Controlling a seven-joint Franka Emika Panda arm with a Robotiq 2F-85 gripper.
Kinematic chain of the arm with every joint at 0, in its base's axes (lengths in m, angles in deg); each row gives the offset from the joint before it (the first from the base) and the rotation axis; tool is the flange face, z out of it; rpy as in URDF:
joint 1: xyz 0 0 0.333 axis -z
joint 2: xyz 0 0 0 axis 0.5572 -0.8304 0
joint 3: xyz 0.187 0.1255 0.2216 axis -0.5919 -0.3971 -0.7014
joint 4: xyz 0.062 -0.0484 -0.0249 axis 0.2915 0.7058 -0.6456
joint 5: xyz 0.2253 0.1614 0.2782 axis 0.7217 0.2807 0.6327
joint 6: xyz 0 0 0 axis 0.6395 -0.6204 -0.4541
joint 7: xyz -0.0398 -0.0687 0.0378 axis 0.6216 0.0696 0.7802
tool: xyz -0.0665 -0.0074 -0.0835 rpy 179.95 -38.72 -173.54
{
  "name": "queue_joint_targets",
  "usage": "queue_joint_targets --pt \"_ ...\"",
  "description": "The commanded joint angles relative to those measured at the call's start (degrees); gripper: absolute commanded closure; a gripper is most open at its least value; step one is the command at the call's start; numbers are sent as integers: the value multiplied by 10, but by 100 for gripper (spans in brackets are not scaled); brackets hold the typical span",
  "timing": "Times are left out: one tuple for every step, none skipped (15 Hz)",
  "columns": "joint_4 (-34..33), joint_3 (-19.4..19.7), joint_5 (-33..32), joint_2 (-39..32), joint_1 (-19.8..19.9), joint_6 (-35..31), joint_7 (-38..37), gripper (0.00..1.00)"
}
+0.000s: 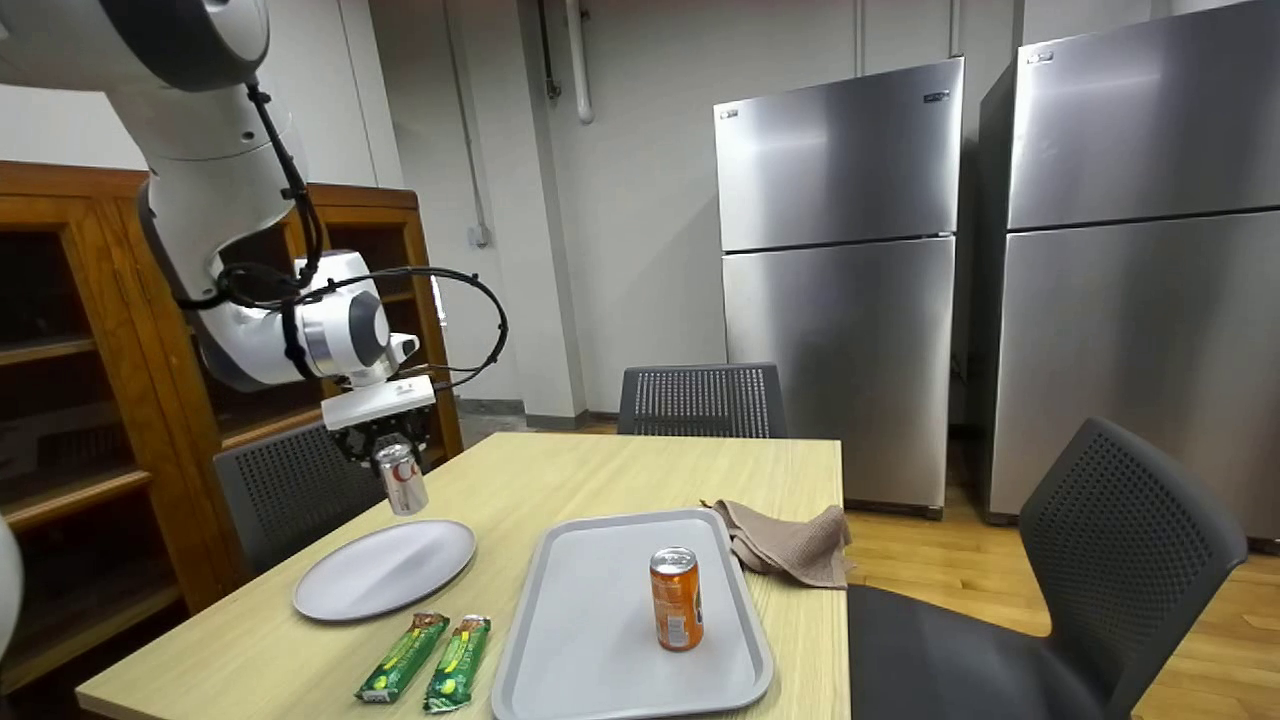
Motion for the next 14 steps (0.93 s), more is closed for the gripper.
queue_joint_targets --pt "48 -3 21 56 26 -14 6 62" --pt "55 -1 24 63 32 -16 7 62" --pt "61 1 28 70 39 -17 8 62" --pt "67 2 33 77 45 -18 9 62" --pt "74 5 36 84 52 -20 10 62" --pt "78 7 39 89 58 -21 11 62" --pt "85 10 42 95 66 -23 13 62" --pt "89 13 44 101 71 -24 14 62" --pt "94 16 47 106 78 -25 16 62" --pt "99 20 49 110 84 -26 17 62" --pt "103 24 52 114 91 -27 19 62" --pt "107 28 56 118 98 -29 21 62" --pt "109 32 58 120 103 -28 21 62" --pt "113 35 60 123 109 -30 23 62"
